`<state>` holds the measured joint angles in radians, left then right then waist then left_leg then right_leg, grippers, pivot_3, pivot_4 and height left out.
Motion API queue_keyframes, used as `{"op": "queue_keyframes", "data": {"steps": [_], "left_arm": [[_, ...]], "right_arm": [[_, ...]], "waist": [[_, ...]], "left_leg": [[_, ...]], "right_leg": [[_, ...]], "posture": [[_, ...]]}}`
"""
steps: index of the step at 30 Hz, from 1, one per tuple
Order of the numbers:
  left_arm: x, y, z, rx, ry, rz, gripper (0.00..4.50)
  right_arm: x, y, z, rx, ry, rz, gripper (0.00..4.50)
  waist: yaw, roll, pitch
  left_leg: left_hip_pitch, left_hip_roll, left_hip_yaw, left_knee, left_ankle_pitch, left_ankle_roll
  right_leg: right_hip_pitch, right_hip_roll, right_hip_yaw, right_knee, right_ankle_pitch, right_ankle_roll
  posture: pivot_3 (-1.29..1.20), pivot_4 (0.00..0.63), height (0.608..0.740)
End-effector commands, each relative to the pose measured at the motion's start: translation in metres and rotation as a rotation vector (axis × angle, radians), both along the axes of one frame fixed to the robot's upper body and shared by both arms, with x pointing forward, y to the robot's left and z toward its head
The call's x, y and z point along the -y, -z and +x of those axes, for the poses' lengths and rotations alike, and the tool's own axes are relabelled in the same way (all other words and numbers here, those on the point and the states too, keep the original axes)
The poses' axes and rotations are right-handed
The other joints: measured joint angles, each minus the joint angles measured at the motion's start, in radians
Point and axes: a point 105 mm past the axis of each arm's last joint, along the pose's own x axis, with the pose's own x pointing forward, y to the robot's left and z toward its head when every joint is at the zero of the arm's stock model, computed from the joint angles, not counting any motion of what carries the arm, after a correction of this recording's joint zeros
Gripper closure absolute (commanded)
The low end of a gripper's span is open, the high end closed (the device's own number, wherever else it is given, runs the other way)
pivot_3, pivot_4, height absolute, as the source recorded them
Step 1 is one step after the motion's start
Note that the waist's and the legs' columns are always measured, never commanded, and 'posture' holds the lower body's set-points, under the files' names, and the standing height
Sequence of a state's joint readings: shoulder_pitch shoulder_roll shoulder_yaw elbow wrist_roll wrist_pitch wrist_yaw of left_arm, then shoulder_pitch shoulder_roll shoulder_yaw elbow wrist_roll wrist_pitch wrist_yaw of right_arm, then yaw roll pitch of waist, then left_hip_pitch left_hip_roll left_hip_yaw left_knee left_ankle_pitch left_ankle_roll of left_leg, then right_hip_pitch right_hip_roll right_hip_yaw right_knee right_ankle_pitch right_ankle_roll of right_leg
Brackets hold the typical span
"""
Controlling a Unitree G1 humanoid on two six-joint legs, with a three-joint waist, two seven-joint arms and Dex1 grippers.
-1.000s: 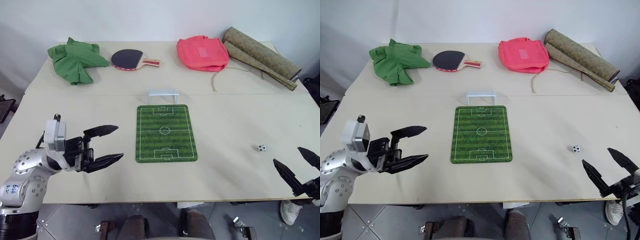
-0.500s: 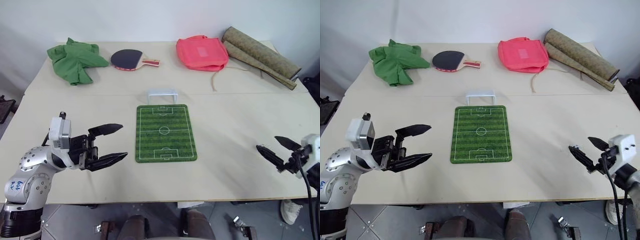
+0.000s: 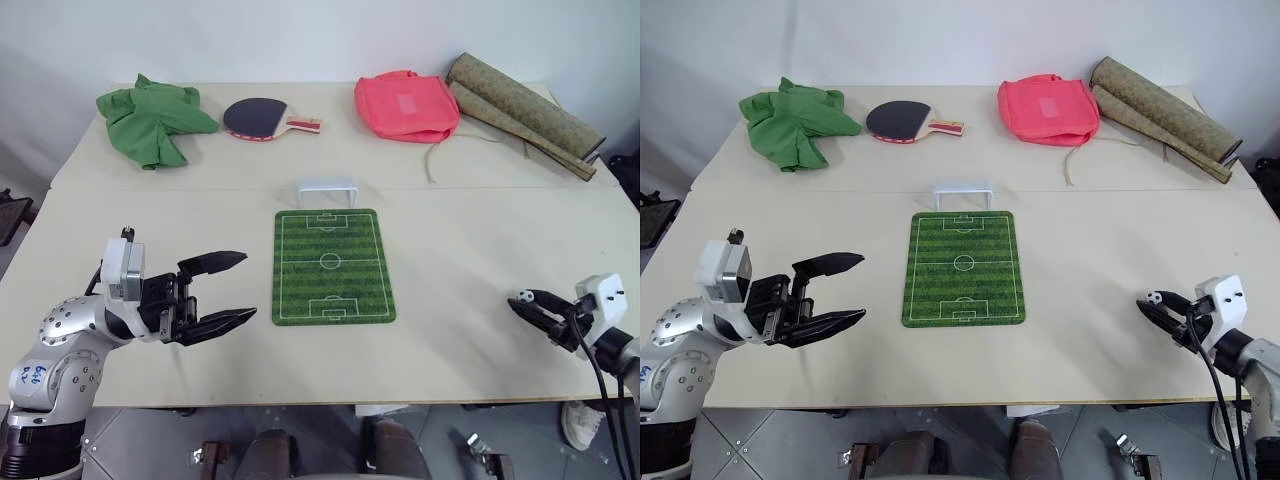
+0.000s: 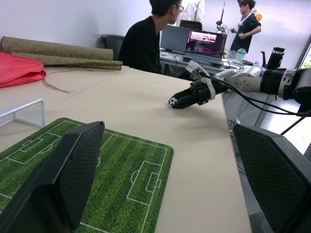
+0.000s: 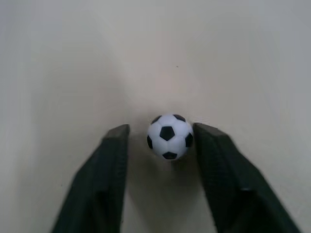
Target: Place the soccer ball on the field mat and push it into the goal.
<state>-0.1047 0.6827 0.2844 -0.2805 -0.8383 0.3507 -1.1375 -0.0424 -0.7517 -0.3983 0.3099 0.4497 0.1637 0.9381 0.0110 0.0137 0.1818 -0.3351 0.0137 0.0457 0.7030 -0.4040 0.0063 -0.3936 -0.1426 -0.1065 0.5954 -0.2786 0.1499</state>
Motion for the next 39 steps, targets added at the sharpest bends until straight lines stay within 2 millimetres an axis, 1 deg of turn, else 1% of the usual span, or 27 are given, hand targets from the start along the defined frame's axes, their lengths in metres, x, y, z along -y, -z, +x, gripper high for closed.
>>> {"op": "queue_keyframes", "data": {"steps": [1, 3, 4, 5, 7, 10, 11, 13, 14, 16, 17, 19, 20, 21, 22, 25, 28, 30, 39], "left_arm": [[0.0, -0.009, -0.002, 0.041, 0.004, 0.016, 0.0], [-0.001, -0.009, -0.002, 0.041, 0.004, 0.018, 0.0], [-0.001, -0.008, -0.001, 0.041, 0.001, 0.017, 0.0], [-0.003, -0.007, -0.001, 0.042, -0.004, 0.019, 0.0], [-0.008, -0.004, -0.001, 0.06, -0.014, 0.026, 0.0], [-0.018, 0.006, 0.001, 0.044, -0.024, 0.051, 0.0], [-0.022, 0.011, 0.001, 0.035, -0.029, 0.059, 0.0], [-0.027, 0.018, 0.0, 0.032, -0.029, 0.073, 0.0], [-0.029, 0.022, 0.0, 0.027, -0.028, 0.084, 0.0], [-0.032, 0.028, -0.001, 0.025, -0.025, 0.1, 0.0], [-0.035, 0.032, -0.003, 0.018, -0.027, 0.103, 0.0], [-0.044, 0.049, -0.008, 0.003, -0.04, 0.135, 0.0], [-0.047, 0.055, -0.01, -0.009, -0.041, 0.152, 0.0], [-0.048, 0.059, -0.012, -0.015, -0.039, 0.163, 0.0], [-0.047, 0.061, -0.015, -0.022, -0.038, 0.164, 0.0], [-0.047, 0.063, -0.02, -0.029, -0.044, 0.159, 0.0], [-0.047, 0.064, -0.023, -0.033, -0.055, 0.154, 0.0], [-0.046, 0.064, -0.026, -0.036, -0.062, 0.151, 0.0], [-0.045, 0.064, -0.028, -0.038, -0.078, 0.143, 0.0]], "right_arm": [[0.0, -0.013, 0.004, 0.077, -0.006, -0.005, 3.7], [-0.004, -0.018, 0.004, 0.111, -0.033, 0.004, 3.7], [-0.01, -0.024, 0.003, 0.146, -0.08, 0.004, 3.7], [-0.025, -0.034, 0.0, 0.2, -0.18, -0.009, 3.7], [-0.052, -0.046, -0.002, 0.222, -0.349, -0.027, 3.7], [-0.101, -0.055, -0.004, 0.172, -0.608, -0.067, 3.7], [-0.123, -0.059, -0.002, 0.148, -0.693, -0.062, 3.7], [-0.161, -0.065, 0.001, 0.127, -0.828, -0.084, 3.7], [-0.176, -0.066, 0.001, 0.107, -0.88, -0.099, 3.7], [-0.193, -0.066, 0.001, 0.079, -0.945, -0.128, 3.7], [-0.206, -0.064, 0.003, 0.069, -0.977, -0.149, 3.7], [-0.24, -0.049, 0.004, 0.051, -1.1, -0.24, 3.7], [-0.253, -0.044, 0.003, 0.047, -1.149, -0.262, 3.7], [-0.26, -0.041, 0.002, 0.045, -1.178, -0.273, 3.7], [-0.271, -0.039, 0.005, 0.05, -1.176, -0.264, 3.7], [-0.287, -0.035, 0.014, 0.06, -1.16, -0.268, 3.7], [-0.293, -0.031, 0.02, 0.062, -1.148, -0.288, 3.7], [-0.297, -0.032, 0.023, 0.058, -1.148, -0.267, 3.7], [-0.289, -0.026, 0.029, 0.045, -1.152, -0.291, 3.7]], "waist": [[0.0, 0.0, 0.0], [0.0, 0.0, 0.0], [0.001, 0.0, 0.0], [0.001, 0.0, 0.0], [-0.001, 0.0, 0.0], [-0.015, 0.001, 0.0], [-0.018, 0.001, 0.0], [-0.03, 0.001, 0.0], [-0.031, 0.001, 0.0], [-0.032, 0.001, 0.0], [-0.026, 0.001, 0.0], [-0.025, 0.0, 0.0], [-0.028, 0.0, 0.0], [-0.033, 0.0, 0.0], [-0.033, 0.0, 0.0], [-0.031, 0.0, 0.0], [-0.036, 0.0, 0.0], [-0.04, 0.0, 0.0], [-0.041, 0.0, 0.0]], "left_leg": [[0.0, 0.0, 0.0, 0.0, 0.0, 0.0], [0.0, 0.0, 0.0, 0.0, 0.0, 0.0], [0.0, 0.0, 0.0, 0.0, 0.0, 0.0], [0.0, 0.0, 0.0, 0.0, 0.0, 0.0], [0.0, 0.0, 0.0, 0.0, 0.0, 0.0], [0.0, 0.0, 0.0, 0.0, 0.0, 0.0], [0.001, 0.0, 0.001, 0.0, 0.0, 0.0], [0.001, 0.001, 0.001, 0.0, 0.0, 0.0], [0.001, 0.001, 0.001, 0.0, 0.0, -0.001], [0.0, 0.001, -0.001, 0.0, 0.001, -0.001], [-0.001, 0.001, -0.002, 0.0, 0.001, -0.001], [-0.002, 0.001, -0.003, 0.0, 0.001, -0.001], [-0.002, 0.001, -0.002, 0.0, 0.001, -0.002], [-0.002, 0.001, -0.002, -0.001, 0.001, -0.001], [-0.002, 0.001, -0.003, -0.002, 0.001, -0.002], [-0.004, 0.0, -0.004, -0.002, 0.001, -0.002], [-0.005, 0.0, -0.005, -0.001, 0.001, -0.001], [-0.005, 0.0, -0.005, -0.001, 0.001, -0.002], [-0.004, 0.001, -0.005, -0.002, 0.001, -0.002]], "right_leg": [[0.0, 0.0, 0.0, 0.0, 0.0, 0.0], [0.0, 0.0, 0.0, 0.0, 0.0, 0.0], [0.0, 0.0, 0.0, 0.0, 0.0, 0.0], [0.0, 0.0, 0.0, 0.0, 0.0, 0.0], [0.0, 0.0, 0.0, 0.0, 0.0, 0.0], [0.0, 0.0, 0.0, 0.0, 0.0, 0.0], [0.0, 0.0, 0.0, 0.0, 0.0, 0.0], [0.0, 0.001, 0.0, 0.001, 0.0, 0.0], [-0.001, 0.001, 0.0, 0.001, 0.0, -0.001], [-0.001, 0.001, -0.001, 0.001, 0.0, -0.001], [-0.001, 0.001, -0.002, 0.001, 0.0, -0.001], [-0.001, 0.001, -0.003, 0.0, 0.0, -0.001], [-0.001, 0.001, -0.003, -0.001, 0.0, -0.001], [-0.002, 0.001, -0.003, -0.001, 0.0, -0.001], [-0.002, 0.001, -0.004, -0.001, 0.0, -0.001], [-0.003, 0.0, -0.006, -0.001, 0.0, -0.001], [-0.002, -0.001, -0.007, -0.001, 0.0, -0.001], [-0.002, -0.001, -0.008, -0.001, 0.0, -0.001], [-0.002, 0.0, -0.009, -0.001, 0.0, -0.001]], "posture": [[0.0, 0.15, 0.74], [0.0, 0.15, 0.74], [0.0, 0.15, 0.74], [0.0, 0.15, 0.74], [0.0, 0.15, 0.74], [0.0, 0.15, 0.74], [0.0, 0.15, 0.74], [0.0, 0.15, 0.74], [0.0, 0.15, 0.74], [0.0, 0.15, 0.74], [0.0, 0.15, 0.74], [0.0, 0.15, 0.74], [0.0, 0.15, 0.74], [0.0, 0.15, 0.74], [0.0, 0.15, 0.74], [0.0, 0.15, 0.74], [0.0, 0.15, 0.74], [0.0, 0.15, 0.74], [0.0, 0.15, 0.74]]}}
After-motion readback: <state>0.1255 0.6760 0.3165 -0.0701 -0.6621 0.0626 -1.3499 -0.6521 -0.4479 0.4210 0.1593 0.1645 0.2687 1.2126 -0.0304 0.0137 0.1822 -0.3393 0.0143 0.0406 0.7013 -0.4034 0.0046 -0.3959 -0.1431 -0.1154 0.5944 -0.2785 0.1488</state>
